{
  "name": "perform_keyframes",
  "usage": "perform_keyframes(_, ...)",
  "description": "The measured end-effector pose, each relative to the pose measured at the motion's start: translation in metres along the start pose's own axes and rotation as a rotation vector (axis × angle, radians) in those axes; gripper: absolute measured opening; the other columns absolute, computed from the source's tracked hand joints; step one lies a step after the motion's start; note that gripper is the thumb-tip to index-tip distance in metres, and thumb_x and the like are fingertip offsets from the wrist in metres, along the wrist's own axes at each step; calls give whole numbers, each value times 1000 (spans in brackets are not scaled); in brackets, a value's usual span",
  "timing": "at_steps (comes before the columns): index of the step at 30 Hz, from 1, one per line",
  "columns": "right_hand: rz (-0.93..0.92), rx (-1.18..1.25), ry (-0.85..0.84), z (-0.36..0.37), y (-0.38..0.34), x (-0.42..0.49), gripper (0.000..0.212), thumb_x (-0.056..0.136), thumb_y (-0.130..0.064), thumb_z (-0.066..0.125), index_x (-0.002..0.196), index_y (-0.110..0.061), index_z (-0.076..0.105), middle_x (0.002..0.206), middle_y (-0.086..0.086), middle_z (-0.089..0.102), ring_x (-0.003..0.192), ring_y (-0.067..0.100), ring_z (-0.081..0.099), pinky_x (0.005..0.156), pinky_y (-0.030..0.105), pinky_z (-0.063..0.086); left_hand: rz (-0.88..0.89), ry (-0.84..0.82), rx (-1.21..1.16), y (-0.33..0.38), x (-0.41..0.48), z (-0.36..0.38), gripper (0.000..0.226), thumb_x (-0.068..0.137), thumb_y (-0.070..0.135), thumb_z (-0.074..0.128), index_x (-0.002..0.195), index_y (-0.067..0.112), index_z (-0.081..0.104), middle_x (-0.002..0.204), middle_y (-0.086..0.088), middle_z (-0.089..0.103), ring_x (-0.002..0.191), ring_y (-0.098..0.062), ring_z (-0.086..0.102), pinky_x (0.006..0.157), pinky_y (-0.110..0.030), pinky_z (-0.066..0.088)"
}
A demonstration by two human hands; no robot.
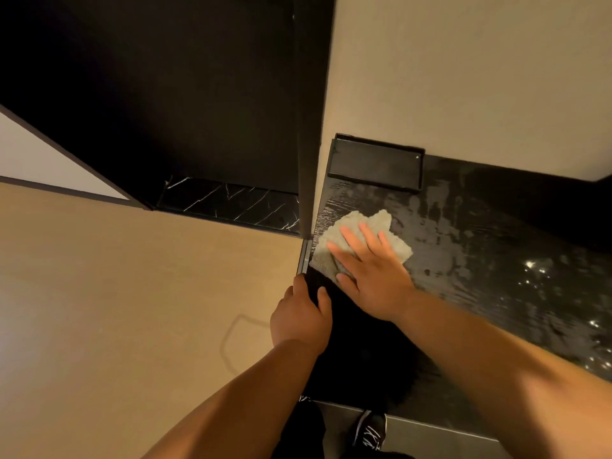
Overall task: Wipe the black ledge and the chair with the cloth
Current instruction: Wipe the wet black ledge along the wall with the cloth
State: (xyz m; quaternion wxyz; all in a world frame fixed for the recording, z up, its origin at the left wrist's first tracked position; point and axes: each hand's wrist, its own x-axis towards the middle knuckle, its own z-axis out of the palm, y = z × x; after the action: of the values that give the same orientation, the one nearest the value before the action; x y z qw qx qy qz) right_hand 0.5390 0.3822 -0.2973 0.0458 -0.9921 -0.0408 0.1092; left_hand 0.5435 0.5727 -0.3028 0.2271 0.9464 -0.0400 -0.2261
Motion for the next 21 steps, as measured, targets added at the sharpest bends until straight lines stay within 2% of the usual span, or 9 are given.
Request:
perform_keyframes(5, -97, -16, -92, -6, 22, 20, 64, 98, -56, 34, 158, -36, 27, 170, 5, 18, 156, 38, 10, 122, 61, 15, 8, 8, 6, 0, 1, 1, 50, 105, 54, 30, 145, 25, 38, 125, -2, 65, 104, -23, 66, 79, -38, 54)
perform_keyframes(9, 74, 57, -102, -20, 38, 74, 66, 100, -60, 17, 162, -41, 2, 172, -2, -7, 157, 28, -14, 126, 53, -7, -4, 1, -52, -4, 3, 3, 43, 105, 51, 36, 141, 28, 42, 123, 1, 66, 105, -22, 67, 82, -38, 55)
perform_keyframes(11, 124, 52, -91, -19, 34, 82, 66, 101, -60, 15, 162, -39, -1, 172, -3, -12, 156, 28, -19, 125, 52, -10, -27, 20, -85, 0, 5, 4, 34, 104, 48, 41, 131, 29, 47, 118, 0, 68, 103, -25, 68, 84, -42, 56)
perform_keyframes(13, 131, 90, -63, -14, 27, 69, 67, 101, -58, 19, 163, -37, 5, 172, -1, -6, 156, 29, -16, 126, 52, -9, -44, 47, -54, 4, 3, 4, 29, 104, 44, 42, 127, 27, 48, 114, -3, 68, 101, -30, 67, 85, -44, 56)
perform_keyframes(17, 19, 56, 66, -4, 28, 26, 66, 99, -56, 36, 159, -29, 33, 168, 5, 24, 156, 34, 11, 125, 57, 12, -77, 45, -2, 16, 13, 1, 31, 105, 49, 38, 120, 23, 47, 112, -7, 67, 101, -35, 67, 84, -44, 54)
perform_keyframes(19, -19, 53, 64, -5, 36, 26, 68, 96, -57, 41, 158, -28, 36, 167, 5, 27, 156, 34, 14, 125, 56, 16, -102, 61, -25, 30, 29, -2, 34, 104, 51, 35, 115, 22, 48, 111, -9, 67, 100, -36, 66, 84, -45, 53)
perform_keyframes(21, -64, 48, 65, -8, 42, 41, 71, 95, -56, 43, 159, -27, 33, 169, 6, 23, 157, 33, 11, 126, 54, 13, -112, 89, -37, 45, 46, -2, 35, 104, 52, 35, 113, 21, 48, 109, -11, 68, 97, -37, 66, 84, -46, 53)
